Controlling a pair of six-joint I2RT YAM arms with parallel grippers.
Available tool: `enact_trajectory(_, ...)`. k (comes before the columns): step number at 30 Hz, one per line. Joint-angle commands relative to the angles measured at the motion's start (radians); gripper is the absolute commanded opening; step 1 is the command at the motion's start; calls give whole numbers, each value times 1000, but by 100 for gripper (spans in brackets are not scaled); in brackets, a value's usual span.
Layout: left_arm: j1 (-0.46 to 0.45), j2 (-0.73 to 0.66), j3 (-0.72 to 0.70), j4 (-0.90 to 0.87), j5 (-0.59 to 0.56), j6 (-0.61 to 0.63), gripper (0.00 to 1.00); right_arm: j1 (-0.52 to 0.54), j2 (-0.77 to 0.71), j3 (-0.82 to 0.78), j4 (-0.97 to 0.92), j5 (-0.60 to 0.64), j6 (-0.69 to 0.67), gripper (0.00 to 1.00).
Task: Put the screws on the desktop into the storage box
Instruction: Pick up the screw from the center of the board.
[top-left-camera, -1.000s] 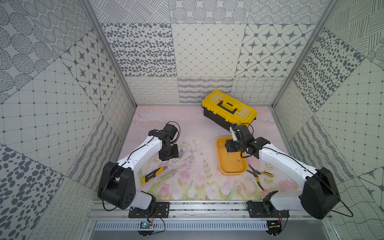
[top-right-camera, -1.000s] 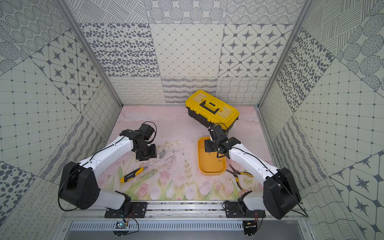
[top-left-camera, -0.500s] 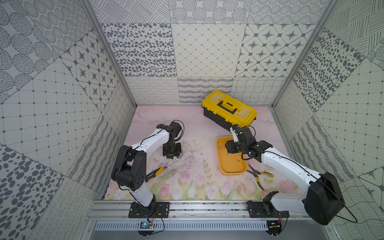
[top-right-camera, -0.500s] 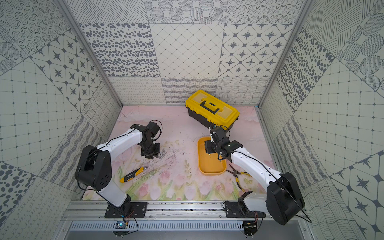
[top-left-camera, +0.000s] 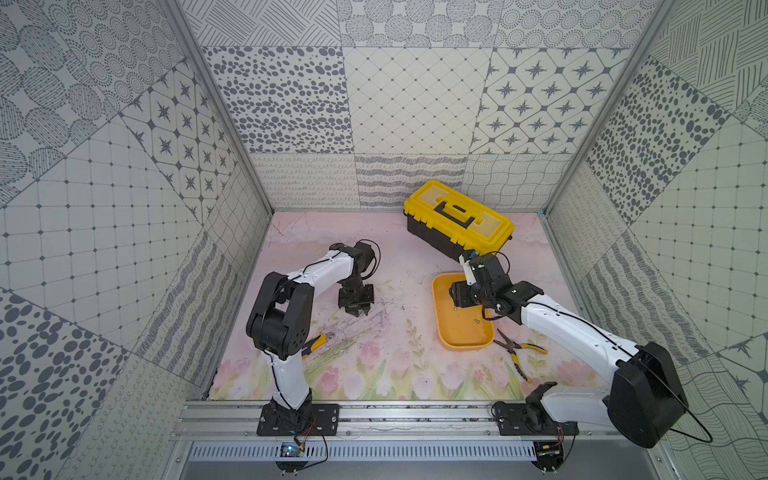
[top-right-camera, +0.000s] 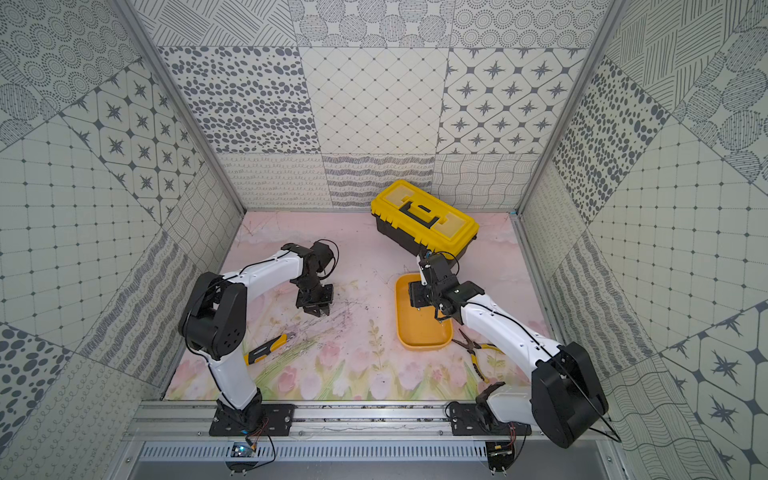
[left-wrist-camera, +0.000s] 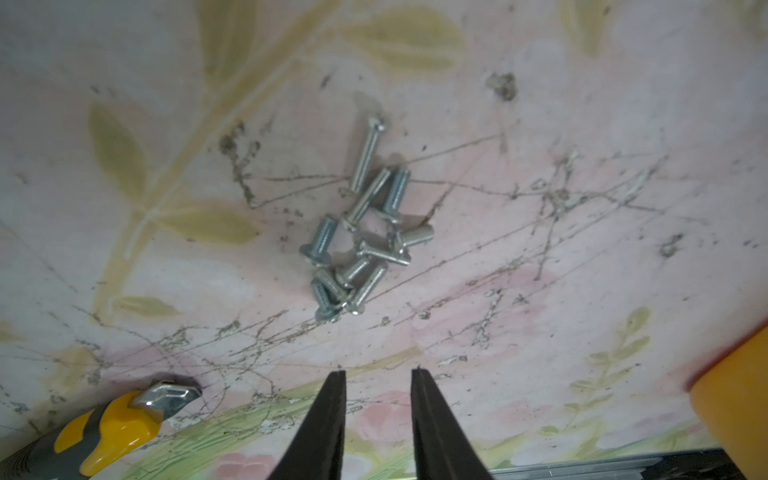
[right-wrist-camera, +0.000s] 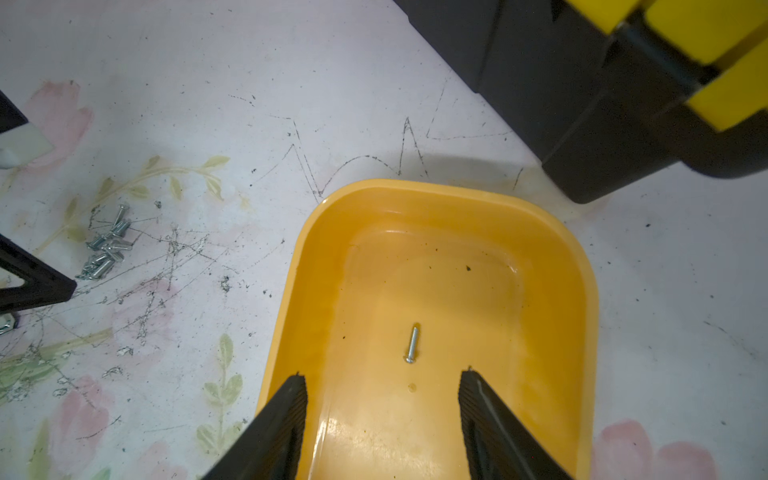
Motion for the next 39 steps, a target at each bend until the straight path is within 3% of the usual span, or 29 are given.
enact_trajectory(1,-13,41,38,-42,-2,35,30,3,8,-8,40,-2,-9,63)
enact_trajectory(15,-13,106,52,-41,-35,42,28,3,40,-1,43,-16,-10,63)
enact_trajectory(21,-13,100,53,-56,-101,44,29,3,54,-2,46,-28,-7,63)
enact_trajectory(39,0,42,47,-42,-121,52,31,3,71,-3,46,-41,-6,63)
